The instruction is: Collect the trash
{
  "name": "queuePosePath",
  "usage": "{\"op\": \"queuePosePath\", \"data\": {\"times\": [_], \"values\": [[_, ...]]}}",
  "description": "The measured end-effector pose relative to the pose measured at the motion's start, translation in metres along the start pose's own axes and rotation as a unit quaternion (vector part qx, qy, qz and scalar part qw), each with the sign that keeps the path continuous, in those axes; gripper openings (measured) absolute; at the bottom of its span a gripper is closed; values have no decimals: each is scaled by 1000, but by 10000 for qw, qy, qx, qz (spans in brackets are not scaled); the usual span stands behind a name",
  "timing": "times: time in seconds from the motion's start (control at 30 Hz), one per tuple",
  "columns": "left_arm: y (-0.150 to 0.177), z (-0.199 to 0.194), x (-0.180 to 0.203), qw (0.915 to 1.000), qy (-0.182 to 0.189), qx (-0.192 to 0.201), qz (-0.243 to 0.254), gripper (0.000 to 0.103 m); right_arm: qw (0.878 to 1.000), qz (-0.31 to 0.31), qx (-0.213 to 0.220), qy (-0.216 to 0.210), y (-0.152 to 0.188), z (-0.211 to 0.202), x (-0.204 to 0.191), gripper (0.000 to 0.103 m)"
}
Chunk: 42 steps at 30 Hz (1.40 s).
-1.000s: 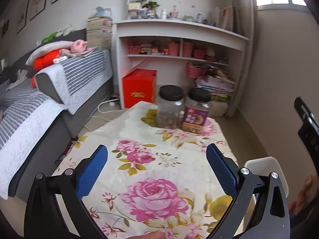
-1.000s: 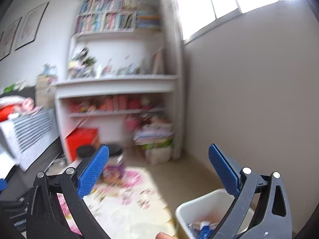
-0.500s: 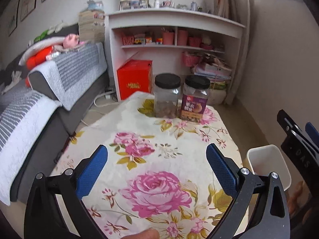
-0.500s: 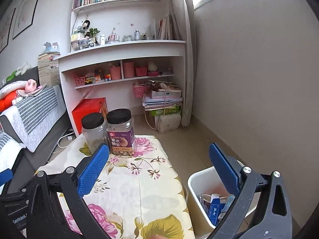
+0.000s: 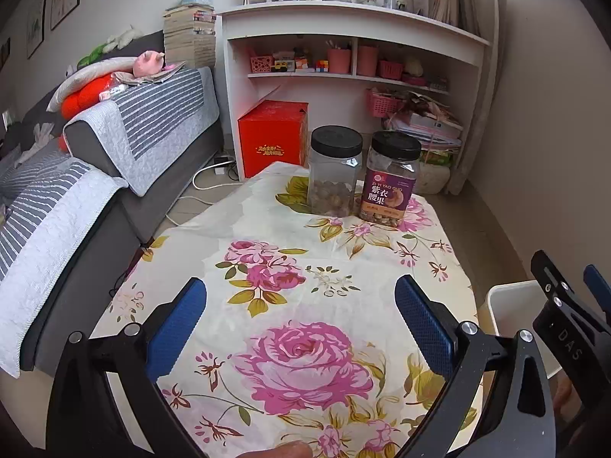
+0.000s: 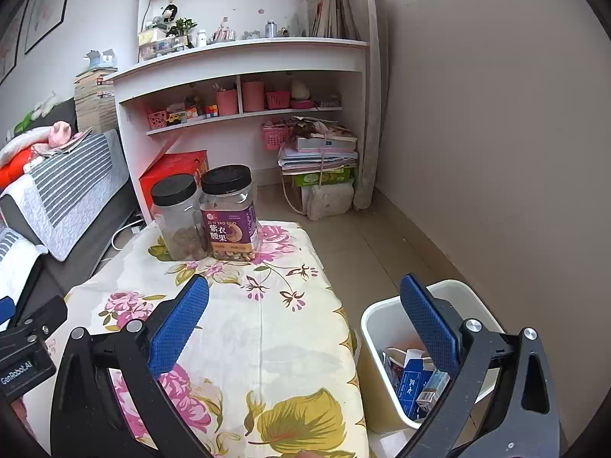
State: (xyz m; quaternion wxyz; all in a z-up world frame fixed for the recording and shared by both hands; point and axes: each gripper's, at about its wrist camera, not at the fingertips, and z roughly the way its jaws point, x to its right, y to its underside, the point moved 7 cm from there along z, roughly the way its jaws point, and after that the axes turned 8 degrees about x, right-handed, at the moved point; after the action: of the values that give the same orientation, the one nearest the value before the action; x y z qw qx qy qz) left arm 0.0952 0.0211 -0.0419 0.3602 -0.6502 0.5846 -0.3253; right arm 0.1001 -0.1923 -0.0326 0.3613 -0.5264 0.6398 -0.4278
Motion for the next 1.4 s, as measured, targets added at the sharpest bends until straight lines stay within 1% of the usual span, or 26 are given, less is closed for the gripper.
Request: {"op": "queuePosePath", "data": {"times": [0.17, 0.4, 0.53, 1.0, 1.2, 1.4], "values": [[-3, -5, -3, 9995, -203, 218, 102, 96, 9999, -64, 100, -15, 0, -3, -5, 96], [-7, -11, -6, 9981, -391, 451, 176, 96, 9999, -70, 80, -59, 1, -1, -8, 96], [-7, -12, -7, 9981, -393, 465, 131, 96, 10000, -29, 61, -50, 2, -1, -6, 96], [-3, -9, 0, 9980, -381, 437, 246, 96, 10000, -9, 40, -31, 3, -1, -3, 96], [-2, -8, 0, 9981, -362, 435, 223, 96, 10000, 13, -24, -24, 3, 0, -2, 96], [-2, -8, 4, 9979, -360, 501, 181, 96, 9999, 101, -83, -113, 3, 0, -2, 96]]}}
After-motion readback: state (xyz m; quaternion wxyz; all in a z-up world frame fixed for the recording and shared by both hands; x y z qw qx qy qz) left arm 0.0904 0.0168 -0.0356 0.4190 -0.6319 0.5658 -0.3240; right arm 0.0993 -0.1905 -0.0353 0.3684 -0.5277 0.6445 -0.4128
